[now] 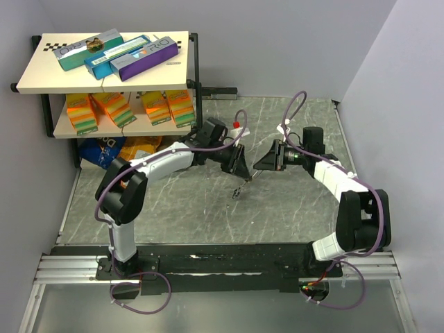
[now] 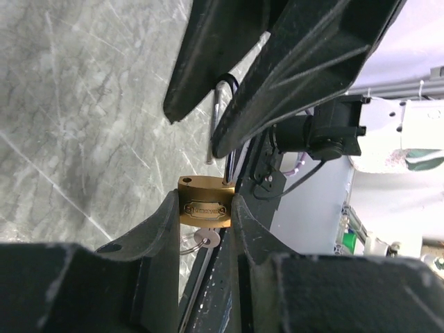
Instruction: Unlock with the key
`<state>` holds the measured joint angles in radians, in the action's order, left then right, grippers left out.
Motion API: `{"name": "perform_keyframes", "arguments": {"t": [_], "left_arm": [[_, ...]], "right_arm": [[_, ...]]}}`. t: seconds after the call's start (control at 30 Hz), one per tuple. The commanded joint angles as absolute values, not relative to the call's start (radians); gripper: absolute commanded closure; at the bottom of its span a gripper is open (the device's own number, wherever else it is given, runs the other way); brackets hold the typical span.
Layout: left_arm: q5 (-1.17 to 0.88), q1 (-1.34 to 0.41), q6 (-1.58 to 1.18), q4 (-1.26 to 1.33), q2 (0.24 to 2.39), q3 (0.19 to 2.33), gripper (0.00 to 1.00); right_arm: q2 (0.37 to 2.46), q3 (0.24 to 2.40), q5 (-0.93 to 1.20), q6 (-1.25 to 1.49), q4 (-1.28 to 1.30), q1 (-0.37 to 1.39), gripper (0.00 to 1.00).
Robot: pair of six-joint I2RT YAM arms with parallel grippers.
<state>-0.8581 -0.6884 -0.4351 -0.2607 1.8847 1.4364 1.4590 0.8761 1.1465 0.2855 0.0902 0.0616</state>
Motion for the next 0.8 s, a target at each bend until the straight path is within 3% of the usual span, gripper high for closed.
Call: {"name": "perform_keyframes", "arguments": {"t": [0.0, 0.23, 0.37, 0.77], "left_arm": [[-0.808, -0.683, -0.463, -0.173, 1.818, 1.413, 0.99], [-0.698, -0.686, -0.552, -0.068, 1.807, 1.373, 0.99], [-0.568, -0.715, -0.571, -0.116, 1.833, 1.416, 0.99], [-0.215, -0.776, -0.635, -0.287, 2.005, 1.594, 0.99]], "right_arm": [[1.457, 0.868, 1.204, 0.291, 0.037, 0.06, 0.62], [1.473, 0.887, 1.193, 0.287, 0.064, 0.058, 0.8], [1.5, 0.908, 1.164, 0.282, 0.1, 0.06, 1.0], [1.673, 1.003, 0.827, 0.235, 0.204, 0.061, 1.0]]}}
